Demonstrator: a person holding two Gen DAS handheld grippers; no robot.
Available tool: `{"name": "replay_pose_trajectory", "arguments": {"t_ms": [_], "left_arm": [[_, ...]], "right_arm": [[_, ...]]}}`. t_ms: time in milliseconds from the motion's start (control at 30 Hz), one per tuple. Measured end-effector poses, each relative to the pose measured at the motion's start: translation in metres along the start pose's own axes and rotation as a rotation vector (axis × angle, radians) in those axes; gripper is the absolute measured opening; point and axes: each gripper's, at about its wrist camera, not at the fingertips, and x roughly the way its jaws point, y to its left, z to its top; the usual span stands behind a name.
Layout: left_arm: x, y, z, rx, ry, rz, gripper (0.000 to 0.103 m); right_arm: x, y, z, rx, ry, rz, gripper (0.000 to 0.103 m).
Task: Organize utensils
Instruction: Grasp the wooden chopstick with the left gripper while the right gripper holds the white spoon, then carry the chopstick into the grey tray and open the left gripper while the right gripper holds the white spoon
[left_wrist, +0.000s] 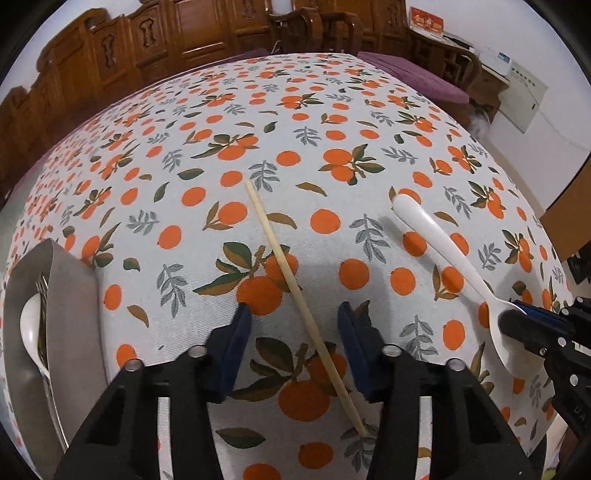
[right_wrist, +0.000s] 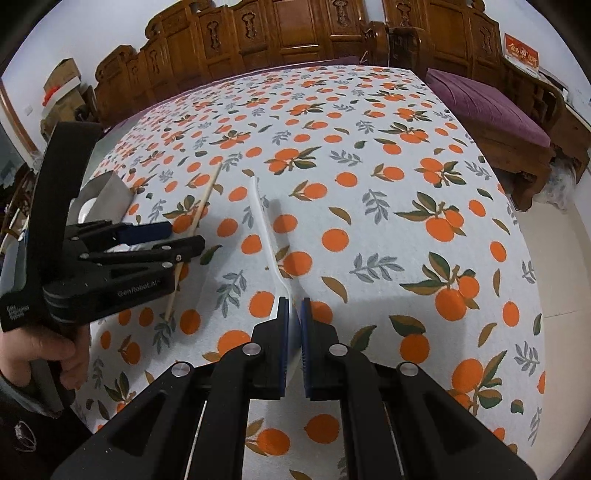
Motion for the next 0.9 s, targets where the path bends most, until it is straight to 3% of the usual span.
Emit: {"name": "replay_pose_trajectory", "arguments": {"t_ms": [133, 167, 433, 900], "left_arm": [[-0.002, 0.002, -0.001, 0.002, 0.012, -0.011, 0.009], [-0.003, 0.003, -0.001, 0.001, 0.015, -0.011, 0.006], [-0.024, 0.021, -0.009, -0.024, -0.003, -0.025, 0.004], [-0.097, 0.075, -0.022, -0.059, -0.104, -0.060, 0.004]], "right_arm": [[-0.001, 0.006, 0.002, -0.003, -0.007, 0.004, 0.008], [-0.002, 0.007, 0.002, -0.005, -0.008, 0.005, 0.008], [-0.009, 0.022, 0.007, -0.018, -0.022, 0.005, 0.008], [-0.027, 0.080, 0.026, -0.075, -0.072, 0.005, 0.007]]}}
